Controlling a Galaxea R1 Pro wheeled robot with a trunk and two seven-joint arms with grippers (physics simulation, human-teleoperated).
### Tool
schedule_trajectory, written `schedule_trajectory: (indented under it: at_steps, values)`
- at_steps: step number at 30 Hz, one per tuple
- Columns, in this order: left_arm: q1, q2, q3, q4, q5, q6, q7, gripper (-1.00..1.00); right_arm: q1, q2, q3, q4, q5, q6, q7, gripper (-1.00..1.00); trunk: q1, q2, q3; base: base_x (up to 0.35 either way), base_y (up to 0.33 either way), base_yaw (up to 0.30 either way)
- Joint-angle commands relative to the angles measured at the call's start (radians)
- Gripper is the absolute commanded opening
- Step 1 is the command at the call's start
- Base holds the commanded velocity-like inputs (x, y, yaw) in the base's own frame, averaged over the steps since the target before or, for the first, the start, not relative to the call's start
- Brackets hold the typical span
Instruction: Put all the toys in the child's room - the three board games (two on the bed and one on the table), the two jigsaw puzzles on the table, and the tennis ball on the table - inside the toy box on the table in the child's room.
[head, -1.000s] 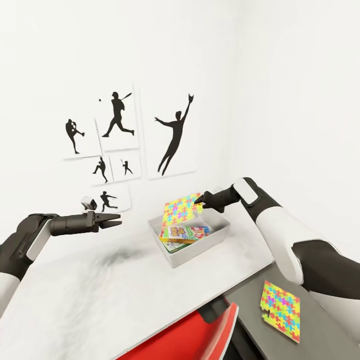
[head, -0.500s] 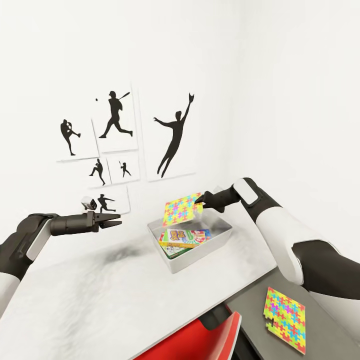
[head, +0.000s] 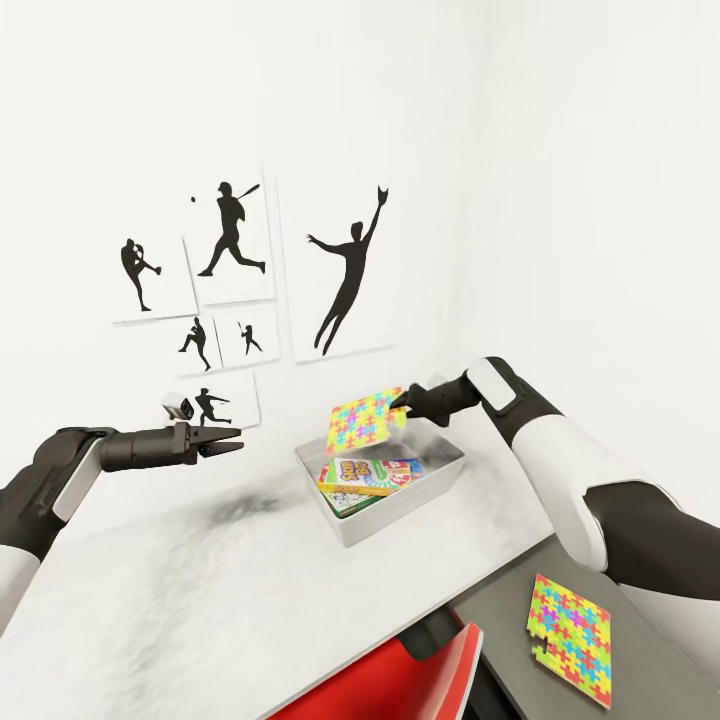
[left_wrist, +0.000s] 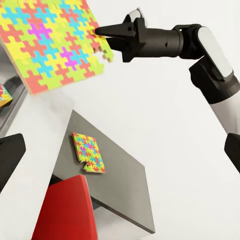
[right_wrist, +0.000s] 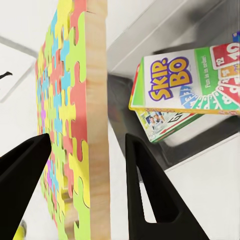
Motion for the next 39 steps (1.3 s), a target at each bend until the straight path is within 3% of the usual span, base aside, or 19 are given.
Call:
schedule_trajectory:
  at_steps: [1, 23, 30, 39]
  values:
    - [-0.001, 0.001, -0.003, 0.000, 0.003, 0.009, -0.002, 1.00, -0.001, -0.001, 0.007, 0.002, -0.010, 0.003, -0.006, -1.00, 0.001, -0.002, -0.001, 0.000, 0.000, 0.000]
    - [-0.001, 0.001, -0.003, 0.000, 0.003, 0.008, -0.002, 1.00, 0.001, -0.030, 0.017, -0.004, -0.009, 0.030, 0.001, -1.00, 0.001, -0.002, -0.001, 0.000, 0.000, 0.000]
    - [-0.001, 0.028, -0.003, 0.000, 0.009, 0.009, -0.005, 1.00, 0.001, -0.032, 0.009, -0.003, -0.010, 0.030, 0.000, -1.00, 0.001, -0.002, -0.003, 0.000, 0.000, 0.000]
    - [-0.002, 0.041, 0.004, 0.000, 0.013, 0.013, -0.027, 1.00, 0.001, -0.031, 0.007, -0.002, -0.016, 0.030, 0.001, -1.00, 0.001, -0.002, -0.016, 0.000, 0.000, 0.000]
